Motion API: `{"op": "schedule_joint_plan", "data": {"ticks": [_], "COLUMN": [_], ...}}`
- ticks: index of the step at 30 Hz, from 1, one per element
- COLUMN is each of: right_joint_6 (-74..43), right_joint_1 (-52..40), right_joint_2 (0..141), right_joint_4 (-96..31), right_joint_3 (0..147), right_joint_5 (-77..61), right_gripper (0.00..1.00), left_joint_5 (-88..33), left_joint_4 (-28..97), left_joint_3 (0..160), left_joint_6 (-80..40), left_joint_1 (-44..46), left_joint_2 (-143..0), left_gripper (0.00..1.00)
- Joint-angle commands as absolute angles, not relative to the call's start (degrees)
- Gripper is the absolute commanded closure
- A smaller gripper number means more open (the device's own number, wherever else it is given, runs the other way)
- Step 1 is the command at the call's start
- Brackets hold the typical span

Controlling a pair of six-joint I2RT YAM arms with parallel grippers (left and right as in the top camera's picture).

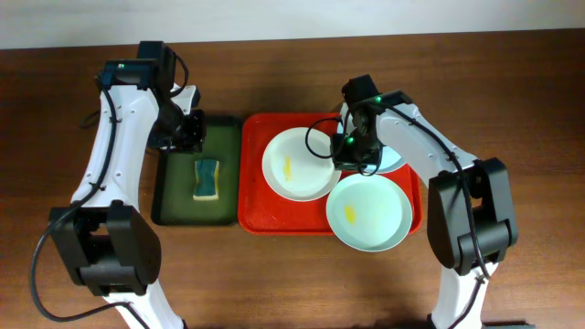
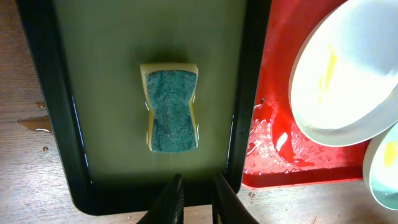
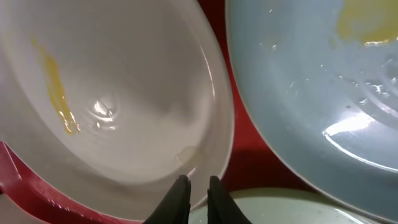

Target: Clean dirty plates on tray and stack at the side

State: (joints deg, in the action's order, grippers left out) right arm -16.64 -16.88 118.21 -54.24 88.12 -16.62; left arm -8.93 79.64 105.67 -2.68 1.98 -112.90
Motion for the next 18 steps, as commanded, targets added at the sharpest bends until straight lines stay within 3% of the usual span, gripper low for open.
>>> {"op": "schedule_joint_plan", "data": {"ticks": [1,8,18], "right_joint_6": [-18.57,-20.23,-20.27], "right_joint_1": [-16.93,-15.35,-15.05], "right_joint_2": [118.67,118.65,118.67], "right_joint_4": [-52.69,-50.85,-48.95], "right_joint_3": [86.21,86.83,84.27], "right_joint_5": [-17.37,-17.34,-17.39], "right_gripper": [0.87,0.77,0.78], "left_joint_5": [-8.51,-8.51,-8.51], "left_joint_4": [79.5,79.05,78.83], "left_joint_3": [105.34,105.34,105.34], "left_joint_6": [-3.25,-3.25,-3.49], "left_joint_1": [2.2,2.2,2.22], "left_joint_2": [-113.03,-113.03,-113.03], "left_gripper": [0.85,0.85,0.83]}}
